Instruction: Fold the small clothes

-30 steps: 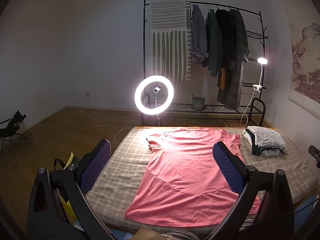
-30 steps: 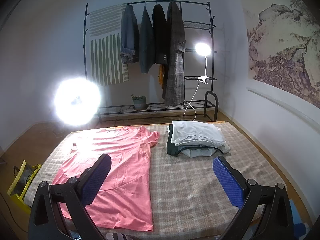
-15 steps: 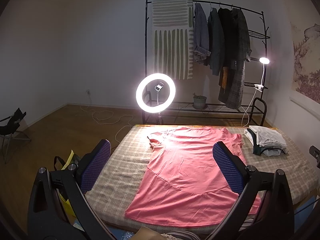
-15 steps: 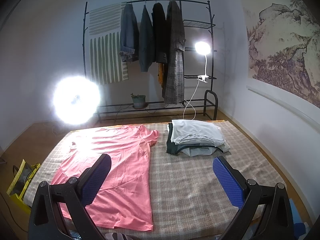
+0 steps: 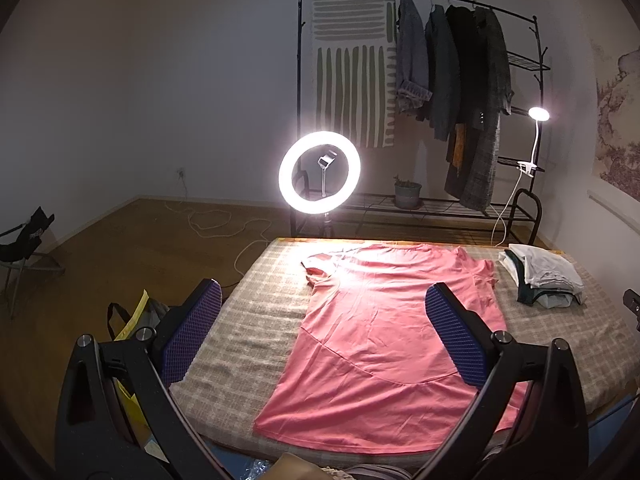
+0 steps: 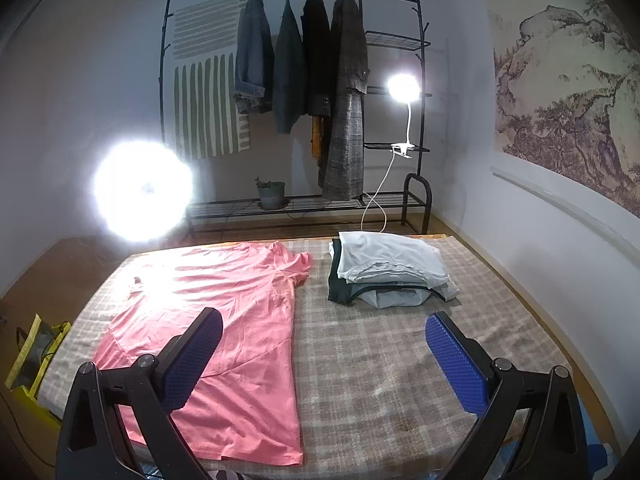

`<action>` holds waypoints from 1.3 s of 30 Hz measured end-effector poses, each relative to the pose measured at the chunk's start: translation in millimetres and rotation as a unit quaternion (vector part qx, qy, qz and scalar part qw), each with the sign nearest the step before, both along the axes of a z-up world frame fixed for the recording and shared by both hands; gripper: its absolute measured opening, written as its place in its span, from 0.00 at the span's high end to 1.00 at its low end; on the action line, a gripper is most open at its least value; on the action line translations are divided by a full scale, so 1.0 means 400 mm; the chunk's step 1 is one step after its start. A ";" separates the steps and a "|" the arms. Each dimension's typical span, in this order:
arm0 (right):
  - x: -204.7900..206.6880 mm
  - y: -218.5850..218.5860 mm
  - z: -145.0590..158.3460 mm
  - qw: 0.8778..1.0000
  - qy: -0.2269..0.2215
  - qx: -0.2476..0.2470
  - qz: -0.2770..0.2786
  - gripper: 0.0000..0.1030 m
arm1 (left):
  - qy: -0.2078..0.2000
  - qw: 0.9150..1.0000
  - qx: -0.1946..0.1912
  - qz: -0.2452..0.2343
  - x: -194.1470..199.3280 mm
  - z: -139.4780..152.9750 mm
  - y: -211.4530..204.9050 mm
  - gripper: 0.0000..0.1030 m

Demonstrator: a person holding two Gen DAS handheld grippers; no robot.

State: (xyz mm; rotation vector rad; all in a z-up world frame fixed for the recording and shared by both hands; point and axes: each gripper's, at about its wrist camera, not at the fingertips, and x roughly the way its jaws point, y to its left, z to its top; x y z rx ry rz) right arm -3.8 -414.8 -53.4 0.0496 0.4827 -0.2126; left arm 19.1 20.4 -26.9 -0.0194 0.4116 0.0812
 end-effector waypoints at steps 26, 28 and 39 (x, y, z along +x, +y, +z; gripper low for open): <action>0.472 0.278 0.013 0.979 0.024 0.018 0.200 0.19 | 0.203 0.966 -0.160 -0.024 0.170 -0.452 0.333 0.43; 0.503 0.328 0.006 0.973 0.032 0.025 0.227 0.23 | 0.225 0.959 -0.170 -0.025 0.167 -0.504 0.347 0.47; 0.722 0.565 -0.070 0.934 0.100 0.074 0.334 0.25 | 0.272 0.947 -0.165 -0.048 0.186 -0.657 0.337 0.51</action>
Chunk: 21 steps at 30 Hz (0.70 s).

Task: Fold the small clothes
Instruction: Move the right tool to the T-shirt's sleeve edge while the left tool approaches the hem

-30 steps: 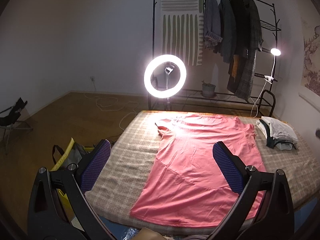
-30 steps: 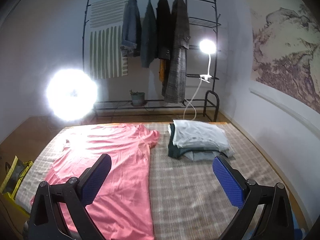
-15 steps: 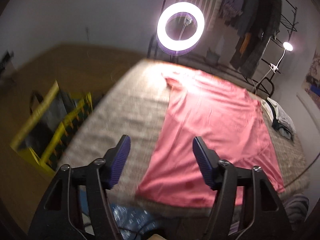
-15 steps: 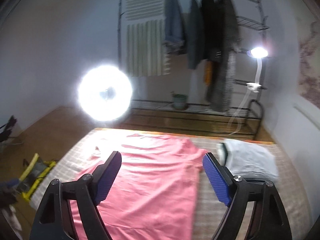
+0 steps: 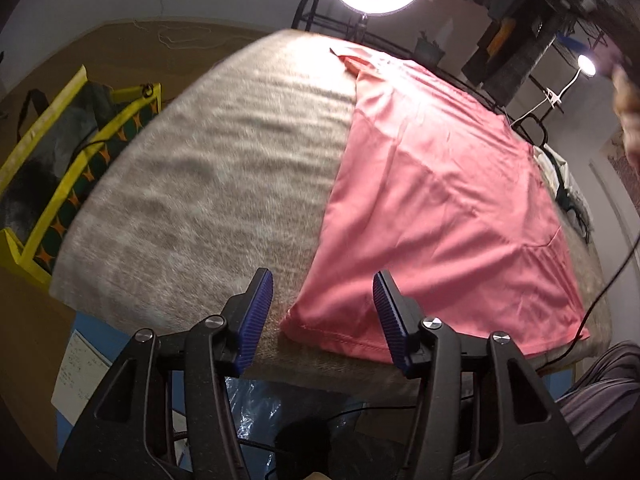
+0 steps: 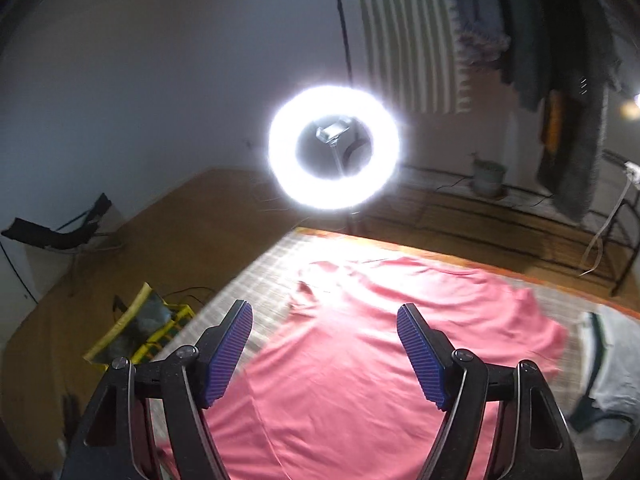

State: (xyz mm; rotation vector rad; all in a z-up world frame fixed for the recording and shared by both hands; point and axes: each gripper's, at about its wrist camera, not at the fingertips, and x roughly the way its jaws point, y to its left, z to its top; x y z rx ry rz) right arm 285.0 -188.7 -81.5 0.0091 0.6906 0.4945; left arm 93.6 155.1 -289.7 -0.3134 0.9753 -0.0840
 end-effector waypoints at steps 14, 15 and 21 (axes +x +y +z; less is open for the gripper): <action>0.413 0.290 -0.257 0.992 0.117 -0.049 -0.002 0.25 | -0.019 0.999 -0.037 -0.020 0.011 -0.034 -0.002 0.89; 0.438 0.311 -0.283 0.991 0.128 -0.047 0.000 0.25 | -0.019 0.999 -0.037 -0.021 0.012 -0.035 -0.002 0.91; 0.559 0.425 -0.428 0.984 0.167 -0.065 -0.004 0.25 | -0.033 0.999 -0.037 -0.022 0.018 -0.027 0.007 0.96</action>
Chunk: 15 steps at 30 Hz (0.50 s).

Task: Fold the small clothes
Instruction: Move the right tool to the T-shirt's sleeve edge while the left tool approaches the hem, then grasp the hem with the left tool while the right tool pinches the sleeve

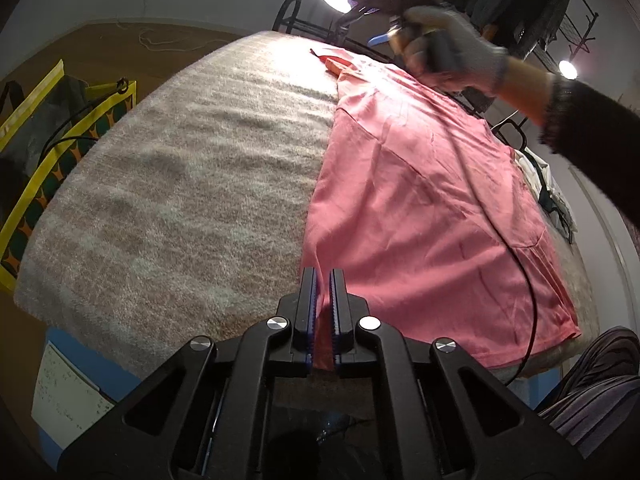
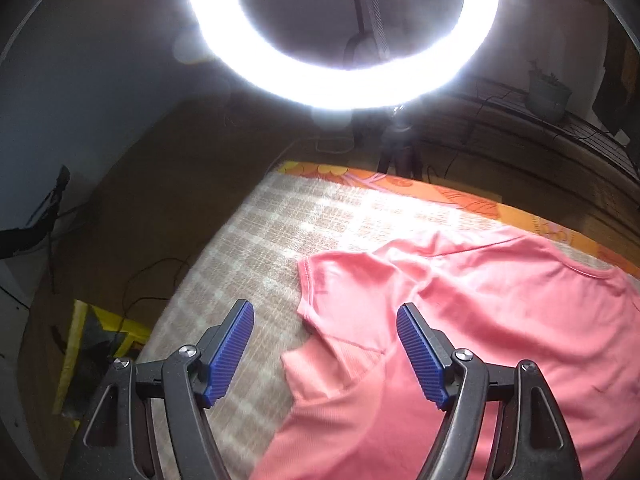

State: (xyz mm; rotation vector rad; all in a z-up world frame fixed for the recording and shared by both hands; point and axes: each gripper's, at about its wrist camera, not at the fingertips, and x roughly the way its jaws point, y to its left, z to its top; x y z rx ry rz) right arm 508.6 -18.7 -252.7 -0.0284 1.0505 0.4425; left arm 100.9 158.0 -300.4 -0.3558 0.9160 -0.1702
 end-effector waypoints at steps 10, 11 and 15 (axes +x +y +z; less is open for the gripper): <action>0.072 0.121 -0.169 0.990 -0.005 -0.134 0.043 0.38 | -0.004 1.000 -0.029 -0.004 0.005 0.011 0.010 0.99; 0.072 0.115 -0.172 0.990 -0.006 -0.134 0.045 0.39 | -0.006 0.999 -0.031 -0.005 0.005 0.014 0.010 0.99; 0.061 0.104 -0.157 0.988 -0.020 -0.140 0.058 0.75 | -0.012 0.999 -0.035 -0.011 0.007 0.021 -0.002 1.00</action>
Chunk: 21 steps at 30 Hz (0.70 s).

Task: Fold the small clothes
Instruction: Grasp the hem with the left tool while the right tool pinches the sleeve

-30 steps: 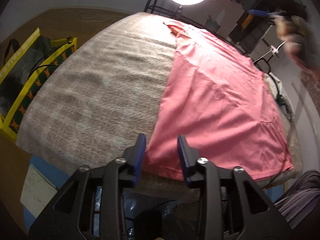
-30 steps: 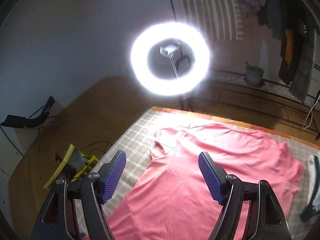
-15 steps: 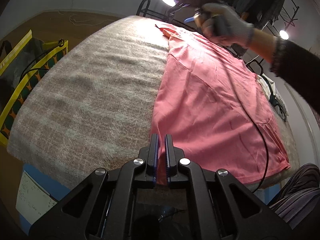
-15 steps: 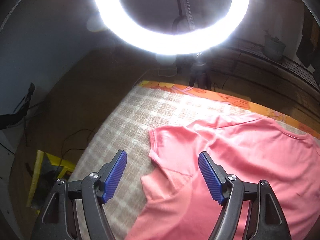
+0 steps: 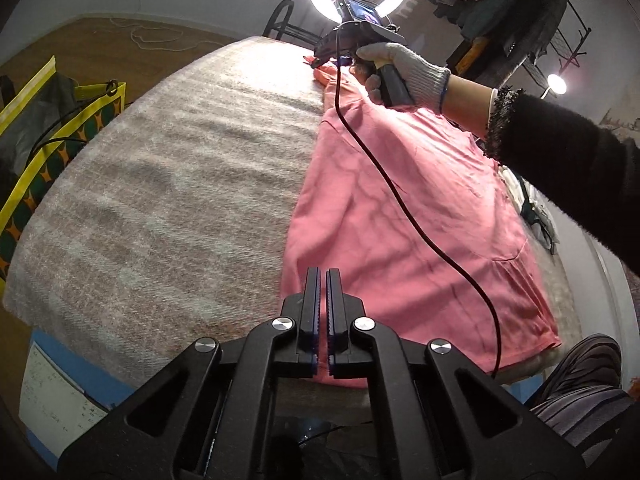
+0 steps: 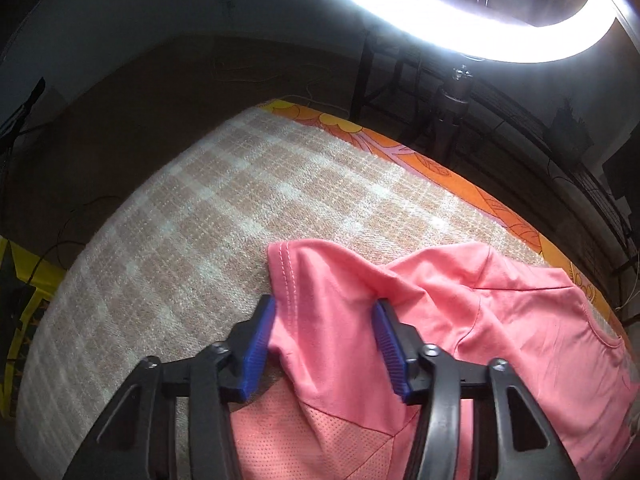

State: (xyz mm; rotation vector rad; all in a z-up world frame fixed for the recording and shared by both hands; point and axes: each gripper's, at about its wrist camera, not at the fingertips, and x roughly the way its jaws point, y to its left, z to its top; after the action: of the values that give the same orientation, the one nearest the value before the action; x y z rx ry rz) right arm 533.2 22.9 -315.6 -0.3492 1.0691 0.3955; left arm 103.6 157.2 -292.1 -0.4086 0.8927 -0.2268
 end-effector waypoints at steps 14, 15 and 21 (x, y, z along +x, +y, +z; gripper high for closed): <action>-0.010 -0.105 0.090 0.999 -0.008 0.048 -0.010 1.00 | -0.003 0.994 0.087 0.069 -0.042 0.027 0.017 0.51; -0.010 -0.112 0.093 0.998 -0.005 0.054 -0.010 1.00 | 0.009 0.994 0.085 0.063 -0.038 0.016 0.016 0.51; -0.007 -0.119 0.083 0.998 0.000 0.067 -0.006 1.00 | 0.046 0.993 0.098 0.042 -0.008 -0.045 -0.019 0.94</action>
State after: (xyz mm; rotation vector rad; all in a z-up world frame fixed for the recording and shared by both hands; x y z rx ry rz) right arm 530.3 -24.7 -282.3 -0.2228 1.0383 0.4541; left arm 100.5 149.5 -310.2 -0.2750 0.9770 -0.0424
